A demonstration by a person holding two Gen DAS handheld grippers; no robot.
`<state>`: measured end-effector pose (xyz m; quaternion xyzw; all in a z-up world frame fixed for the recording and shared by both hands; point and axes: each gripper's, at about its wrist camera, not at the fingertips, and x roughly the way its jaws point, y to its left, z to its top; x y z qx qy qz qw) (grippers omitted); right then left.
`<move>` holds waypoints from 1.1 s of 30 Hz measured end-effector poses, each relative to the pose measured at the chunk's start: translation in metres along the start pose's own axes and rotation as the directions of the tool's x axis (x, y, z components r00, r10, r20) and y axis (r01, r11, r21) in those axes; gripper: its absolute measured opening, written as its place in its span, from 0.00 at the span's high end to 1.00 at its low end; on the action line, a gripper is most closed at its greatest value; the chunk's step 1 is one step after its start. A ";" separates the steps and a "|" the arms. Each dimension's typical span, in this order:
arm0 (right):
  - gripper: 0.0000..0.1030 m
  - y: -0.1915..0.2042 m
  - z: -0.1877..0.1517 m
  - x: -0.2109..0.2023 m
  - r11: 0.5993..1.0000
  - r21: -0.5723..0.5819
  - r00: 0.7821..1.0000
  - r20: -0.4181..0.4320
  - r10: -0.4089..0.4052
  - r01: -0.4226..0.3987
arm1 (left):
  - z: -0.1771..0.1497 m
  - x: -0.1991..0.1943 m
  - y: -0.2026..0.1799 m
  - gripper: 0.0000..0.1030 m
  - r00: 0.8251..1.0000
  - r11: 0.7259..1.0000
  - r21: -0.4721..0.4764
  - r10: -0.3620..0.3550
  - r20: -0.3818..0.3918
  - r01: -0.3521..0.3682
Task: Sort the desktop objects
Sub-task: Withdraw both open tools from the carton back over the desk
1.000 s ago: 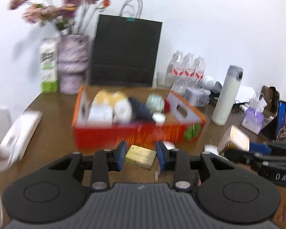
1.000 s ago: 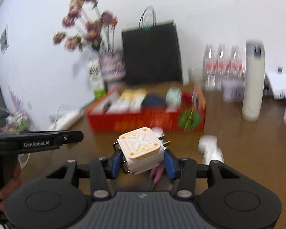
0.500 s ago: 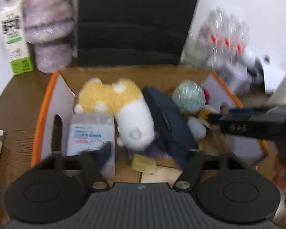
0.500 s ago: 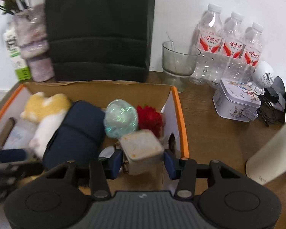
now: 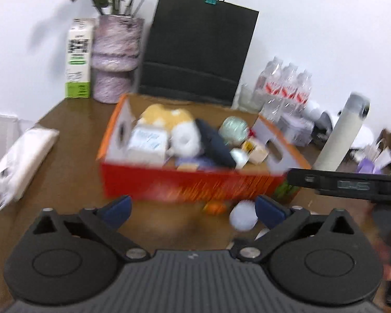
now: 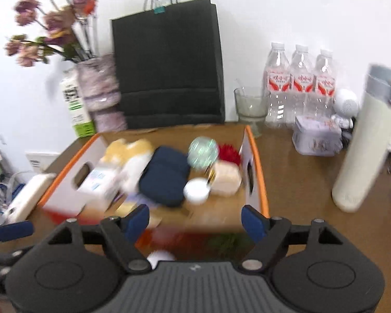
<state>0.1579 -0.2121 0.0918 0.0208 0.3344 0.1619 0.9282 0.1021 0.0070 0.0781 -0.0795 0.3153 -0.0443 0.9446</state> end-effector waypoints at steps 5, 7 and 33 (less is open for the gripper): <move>0.21 0.014 -0.072 -0.042 1.000 -0.008 1.000 0.023 0.004 -0.003 | -0.061 -0.029 0.014 0.00 0.998 0.997 0.036 0.063 -0.006 -0.063; 0.21 0.018 -0.103 -0.058 0.999 -0.009 0.998 0.045 0.034 -0.033 | -0.082 -0.037 0.019 0.00 0.998 0.998 0.030 0.053 -0.033 -0.052; 0.20 0.017 -0.174 -0.083 0.994 0.015 0.992 0.066 0.107 -0.108 | -0.130 -0.044 -0.008 0.00 0.995 0.977 0.201 0.083 -0.060 -0.069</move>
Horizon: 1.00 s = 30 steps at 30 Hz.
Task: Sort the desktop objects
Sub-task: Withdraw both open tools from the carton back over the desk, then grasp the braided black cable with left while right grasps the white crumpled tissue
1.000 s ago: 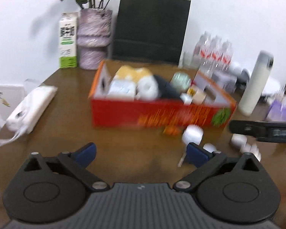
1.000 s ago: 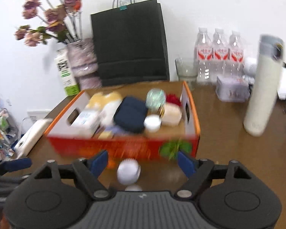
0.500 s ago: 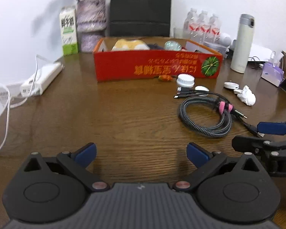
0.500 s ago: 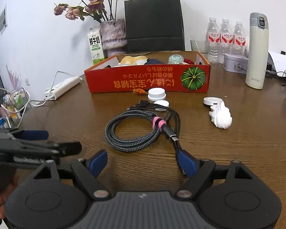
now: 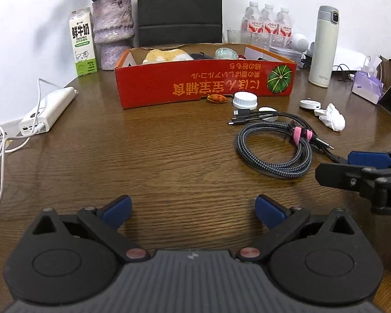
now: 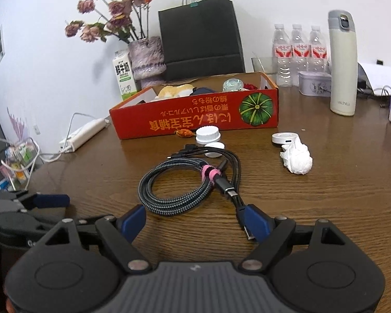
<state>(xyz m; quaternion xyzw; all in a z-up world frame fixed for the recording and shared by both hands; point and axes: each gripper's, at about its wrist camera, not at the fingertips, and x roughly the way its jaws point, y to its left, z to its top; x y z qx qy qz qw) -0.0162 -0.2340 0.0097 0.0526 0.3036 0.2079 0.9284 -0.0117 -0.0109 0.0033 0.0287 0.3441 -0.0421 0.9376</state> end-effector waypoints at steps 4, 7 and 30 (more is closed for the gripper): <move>0.17 -0.003 0.000 0.000 1.000 0.021 1.000 0.004 0.022 -0.022 | 0.000 0.001 0.001 0.00 1.000 1.000 -0.011 -0.004 -0.005 0.004; 0.17 -0.003 0.000 -0.001 0.999 0.026 1.000 0.007 0.024 -0.025 | 0.000 0.001 0.002 0.00 1.000 1.000 -0.007 -0.003 -0.005 0.003; 0.44 -0.076 0.069 0.059 0.963 -0.023 0.961 -0.057 -0.270 0.269 | 0.080 0.085 -0.034 0.35 0.937 0.918 0.185 -0.348 -0.042 0.349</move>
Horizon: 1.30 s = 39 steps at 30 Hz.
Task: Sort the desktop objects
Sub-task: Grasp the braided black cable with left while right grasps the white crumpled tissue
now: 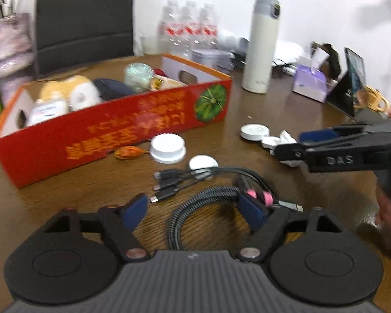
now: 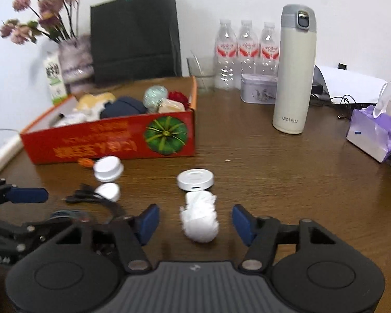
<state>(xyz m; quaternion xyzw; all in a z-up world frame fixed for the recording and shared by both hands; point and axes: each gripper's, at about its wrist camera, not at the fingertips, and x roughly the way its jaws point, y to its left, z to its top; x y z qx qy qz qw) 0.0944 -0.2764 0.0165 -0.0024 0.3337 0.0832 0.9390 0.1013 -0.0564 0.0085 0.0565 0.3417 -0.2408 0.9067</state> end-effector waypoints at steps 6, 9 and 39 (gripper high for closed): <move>0.78 0.006 -0.008 0.008 0.999 -0.003 0.999 -0.025 0.034 -0.034 | -0.011 -0.006 -0.010 0.84 1.000 0.997 0.073 0.017 0.012 -0.018; 0.80 0.009 -0.016 -0.009 0.998 0.008 0.998 -0.005 0.057 -0.057 | -0.021 -0.021 -0.024 0.88 0.993 0.990 0.080 0.119 0.023 -0.120; 0.81 0.056 -0.030 -0.121 0.983 -0.068 0.965 0.189 0.182 -0.172 | -0.035 -0.179 -0.012 0.95 0.904 0.970 -0.166 0.228 0.362 -0.179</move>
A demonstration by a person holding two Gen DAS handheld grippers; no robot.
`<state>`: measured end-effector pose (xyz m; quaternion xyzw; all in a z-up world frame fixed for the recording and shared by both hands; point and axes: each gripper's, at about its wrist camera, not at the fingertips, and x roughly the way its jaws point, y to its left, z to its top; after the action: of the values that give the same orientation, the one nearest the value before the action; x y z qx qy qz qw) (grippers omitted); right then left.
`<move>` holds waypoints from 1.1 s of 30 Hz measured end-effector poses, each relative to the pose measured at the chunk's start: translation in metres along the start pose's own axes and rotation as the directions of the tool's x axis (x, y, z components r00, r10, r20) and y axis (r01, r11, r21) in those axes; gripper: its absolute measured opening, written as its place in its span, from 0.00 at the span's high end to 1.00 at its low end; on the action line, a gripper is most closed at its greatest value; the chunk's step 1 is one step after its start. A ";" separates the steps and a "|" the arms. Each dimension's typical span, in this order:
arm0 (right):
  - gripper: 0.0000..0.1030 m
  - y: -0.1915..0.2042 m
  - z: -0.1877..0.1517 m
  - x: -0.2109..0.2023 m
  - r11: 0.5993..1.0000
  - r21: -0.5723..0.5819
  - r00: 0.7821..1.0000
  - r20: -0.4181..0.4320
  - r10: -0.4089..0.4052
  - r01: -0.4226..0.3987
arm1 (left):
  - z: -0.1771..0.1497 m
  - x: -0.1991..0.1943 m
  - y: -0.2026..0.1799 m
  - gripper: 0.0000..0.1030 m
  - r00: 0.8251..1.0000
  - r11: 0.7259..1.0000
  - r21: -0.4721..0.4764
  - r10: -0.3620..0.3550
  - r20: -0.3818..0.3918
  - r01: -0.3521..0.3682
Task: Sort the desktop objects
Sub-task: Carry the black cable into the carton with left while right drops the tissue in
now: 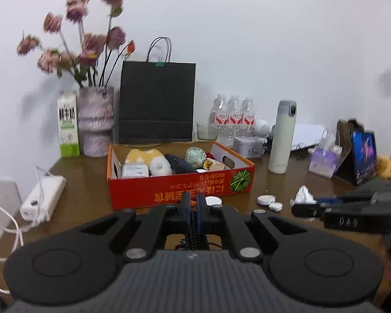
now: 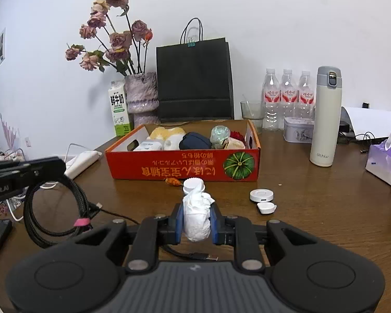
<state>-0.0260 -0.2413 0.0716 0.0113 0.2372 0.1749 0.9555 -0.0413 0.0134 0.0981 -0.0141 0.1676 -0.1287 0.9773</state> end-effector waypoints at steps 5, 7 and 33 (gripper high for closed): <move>0.81 -0.005 0.000 0.008 1.000 0.021 1.000 -0.020 0.017 -0.016 | 0.019 -0.003 0.013 0.95 0.994 0.994 -0.042 -0.103 0.047 0.105; 0.81 -0.005 0.008 0.014 0.999 0.023 0.999 -0.018 0.037 -0.037 | 0.039 0.006 0.021 0.95 0.990 0.990 -0.045 -0.128 0.051 0.131; 0.67 -0.048 0.126 0.286 0.993 0.098 0.919 -0.382 0.098 -0.065 | 0.100 0.304 0.099 0.69 0.941 0.991 0.077 0.126 -0.315 -0.106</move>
<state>0.2841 -0.1815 0.0501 0.0263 0.4273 0.2033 0.8805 0.2925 0.0299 0.0866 0.0458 0.3202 -0.0764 0.9431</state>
